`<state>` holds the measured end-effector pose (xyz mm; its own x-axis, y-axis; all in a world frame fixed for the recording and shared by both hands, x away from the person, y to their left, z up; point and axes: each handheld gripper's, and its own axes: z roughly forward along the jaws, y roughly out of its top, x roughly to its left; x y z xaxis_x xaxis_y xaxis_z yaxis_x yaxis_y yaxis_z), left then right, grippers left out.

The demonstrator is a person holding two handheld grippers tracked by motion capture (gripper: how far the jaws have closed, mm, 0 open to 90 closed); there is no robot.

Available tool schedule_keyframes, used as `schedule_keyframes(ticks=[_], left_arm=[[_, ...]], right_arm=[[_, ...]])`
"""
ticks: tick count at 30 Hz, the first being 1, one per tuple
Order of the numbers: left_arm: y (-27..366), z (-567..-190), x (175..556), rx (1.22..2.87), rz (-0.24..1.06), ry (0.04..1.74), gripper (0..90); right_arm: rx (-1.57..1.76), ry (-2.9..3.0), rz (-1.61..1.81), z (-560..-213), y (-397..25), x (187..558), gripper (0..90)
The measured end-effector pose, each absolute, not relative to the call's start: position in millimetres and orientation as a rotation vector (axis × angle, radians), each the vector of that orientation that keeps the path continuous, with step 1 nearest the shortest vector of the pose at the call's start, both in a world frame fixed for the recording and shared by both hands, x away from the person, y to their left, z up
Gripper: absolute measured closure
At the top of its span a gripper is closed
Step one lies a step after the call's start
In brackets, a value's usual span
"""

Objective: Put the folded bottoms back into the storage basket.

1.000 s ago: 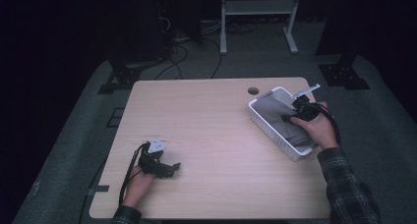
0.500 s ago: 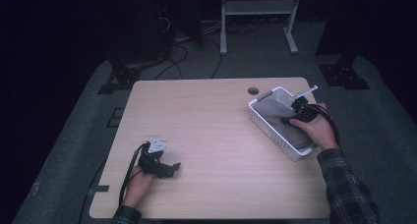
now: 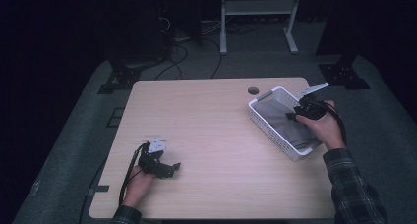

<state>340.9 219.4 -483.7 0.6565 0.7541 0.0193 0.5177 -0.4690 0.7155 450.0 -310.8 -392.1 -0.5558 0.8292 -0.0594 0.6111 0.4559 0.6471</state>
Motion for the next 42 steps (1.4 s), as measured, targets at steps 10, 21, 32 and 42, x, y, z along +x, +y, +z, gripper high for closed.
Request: schedule_keyframes(ticks=[10, 21, 32, 42], left_arm=[[219.4, -483.7, 340.9, 2.176, 0.438, 0.980, 0.0], [219.1, -483.7, 340.7, 2.176, 0.438, 0.983, 0.0], [219.1, -483.7, 340.7, 2.176, 0.438, 0.982, 0.0], [219.1, -483.8, 340.9, 2.176, 0.438, 0.981, 0.0]], right_arm=[[1.293, 2.246, 0.796, -381.8, -342.9, 443.1, 60.6], [1.362, 2.189, 0.741, -385.4, -371.6, 437.2, 66.1], [1.401, 2.194, 0.687, -396.3, -384.8, 436.9, 70.8], [1.420, 2.216, 0.720, -403.1, -382.8, 432.2, 81.2]])
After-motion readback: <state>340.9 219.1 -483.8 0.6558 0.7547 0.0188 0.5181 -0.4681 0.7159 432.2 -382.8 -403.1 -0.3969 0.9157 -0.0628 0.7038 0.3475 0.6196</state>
